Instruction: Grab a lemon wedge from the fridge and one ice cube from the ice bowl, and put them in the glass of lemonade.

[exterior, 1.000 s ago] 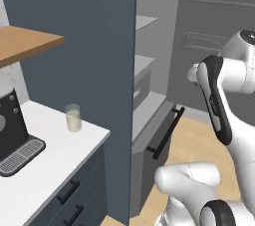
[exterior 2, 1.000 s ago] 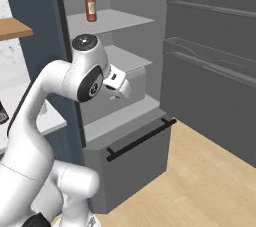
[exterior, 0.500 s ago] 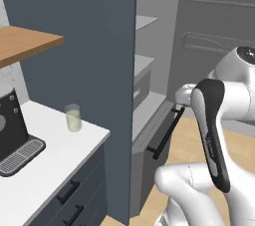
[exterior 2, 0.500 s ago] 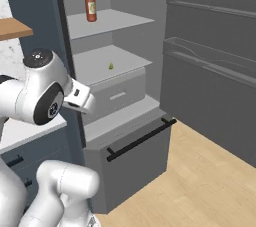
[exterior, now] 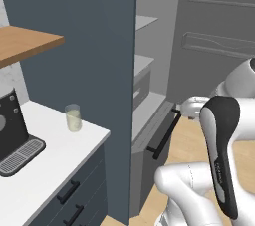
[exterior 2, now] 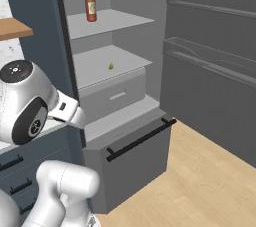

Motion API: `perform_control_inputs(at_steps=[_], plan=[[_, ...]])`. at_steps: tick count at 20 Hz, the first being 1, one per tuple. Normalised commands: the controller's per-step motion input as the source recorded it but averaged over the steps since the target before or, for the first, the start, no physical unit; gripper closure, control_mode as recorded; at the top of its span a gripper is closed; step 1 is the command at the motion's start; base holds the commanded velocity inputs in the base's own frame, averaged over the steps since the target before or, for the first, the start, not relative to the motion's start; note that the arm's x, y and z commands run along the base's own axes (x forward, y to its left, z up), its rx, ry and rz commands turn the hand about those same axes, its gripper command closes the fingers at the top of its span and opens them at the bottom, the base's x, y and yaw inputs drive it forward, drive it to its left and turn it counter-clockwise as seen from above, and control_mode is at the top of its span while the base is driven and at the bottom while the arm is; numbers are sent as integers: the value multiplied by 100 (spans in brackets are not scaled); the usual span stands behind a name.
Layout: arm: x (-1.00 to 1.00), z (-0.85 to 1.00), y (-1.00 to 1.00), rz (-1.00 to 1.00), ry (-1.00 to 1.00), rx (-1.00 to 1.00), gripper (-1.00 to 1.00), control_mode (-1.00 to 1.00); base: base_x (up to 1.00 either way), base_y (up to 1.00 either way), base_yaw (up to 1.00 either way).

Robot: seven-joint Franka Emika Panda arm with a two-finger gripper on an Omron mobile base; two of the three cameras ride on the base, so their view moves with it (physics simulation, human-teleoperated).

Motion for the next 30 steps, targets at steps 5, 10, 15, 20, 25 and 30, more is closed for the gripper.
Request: perform_control_inputs(at_steps=[5,10,15,20,25,30], plan=[[-21,0,0,0,0,0,-100,-100,0,0,0],[0,0,-2,0,0,0,-100,-100,0,0,0],[0,-2,-28,2,0,0,-100,-100,0,0,0],[6,-11,-35,9,1,0,-100,100,0,-19,7],[0,0,0,0,0,0,-100,100,0,-32,24],[0,0,0,0,0,0,-100,100,0,-31,37]])
